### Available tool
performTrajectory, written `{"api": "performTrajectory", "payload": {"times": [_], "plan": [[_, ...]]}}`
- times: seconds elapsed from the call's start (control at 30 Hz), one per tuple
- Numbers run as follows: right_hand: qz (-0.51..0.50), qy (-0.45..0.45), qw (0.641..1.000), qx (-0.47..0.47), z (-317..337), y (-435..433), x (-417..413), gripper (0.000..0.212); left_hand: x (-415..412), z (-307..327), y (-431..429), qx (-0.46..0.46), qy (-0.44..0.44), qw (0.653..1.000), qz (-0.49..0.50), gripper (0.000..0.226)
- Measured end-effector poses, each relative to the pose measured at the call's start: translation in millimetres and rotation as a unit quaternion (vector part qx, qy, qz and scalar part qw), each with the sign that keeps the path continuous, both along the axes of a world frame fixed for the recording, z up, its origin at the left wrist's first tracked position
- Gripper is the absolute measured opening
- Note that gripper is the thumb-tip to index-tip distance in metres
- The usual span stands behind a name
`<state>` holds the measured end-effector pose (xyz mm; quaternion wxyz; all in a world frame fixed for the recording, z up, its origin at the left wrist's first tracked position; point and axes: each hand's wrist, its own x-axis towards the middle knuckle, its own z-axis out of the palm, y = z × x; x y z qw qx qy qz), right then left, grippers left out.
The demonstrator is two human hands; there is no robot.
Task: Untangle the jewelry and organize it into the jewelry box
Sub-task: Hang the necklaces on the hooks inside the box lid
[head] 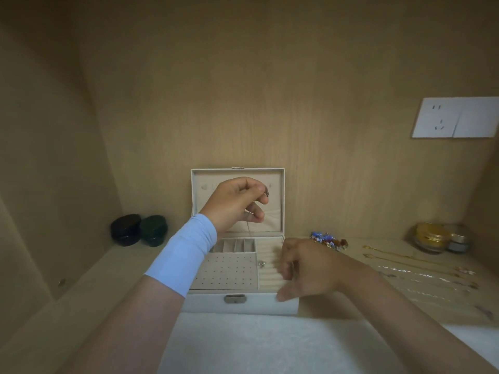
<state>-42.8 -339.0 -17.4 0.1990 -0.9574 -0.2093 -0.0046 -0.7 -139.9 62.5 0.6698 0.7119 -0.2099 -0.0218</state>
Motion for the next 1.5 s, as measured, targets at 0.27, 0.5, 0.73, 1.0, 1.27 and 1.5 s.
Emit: {"api": "performTrajectory", "payload": {"times": [0.27, 0.5, 0.73, 1.0, 1.27, 1.5], "plan": [[-0.062, 0.05, 0.992, 0.094, 22, -28, 1, 0.035, 4, -6, -22, 0.008, -0.001, 0.999, -0.034, 0.012], [-0.091, -0.002, 0.88, 0.465, 57, 5, 18, 0.016, 17, -14, -24, -0.004, -0.036, 0.999, -0.002, 0.009], [-0.095, 0.007, 0.847, 0.523, 44, 20, 41, 0.009, 33, -24, -11, -0.017, -0.026, 0.998, 0.05, 0.014], [-0.069, -0.006, 0.854, 0.516, 48, 14, 61, 0.009, 44, -28, -4, 0.039, 0.015, 0.999, -0.007, 0.015], [-0.089, 0.008, 0.834, 0.544, 46, 12, 61, 0.017, 44, -31, -9, 0.058, 0.031, 0.998, -0.01, 0.006], [-0.043, 0.153, 0.873, 0.461, 38, 8, 60, 0.037, 45, -30, -7, 0.033, 0.049, 0.998, -0.015, 0.007]]}}
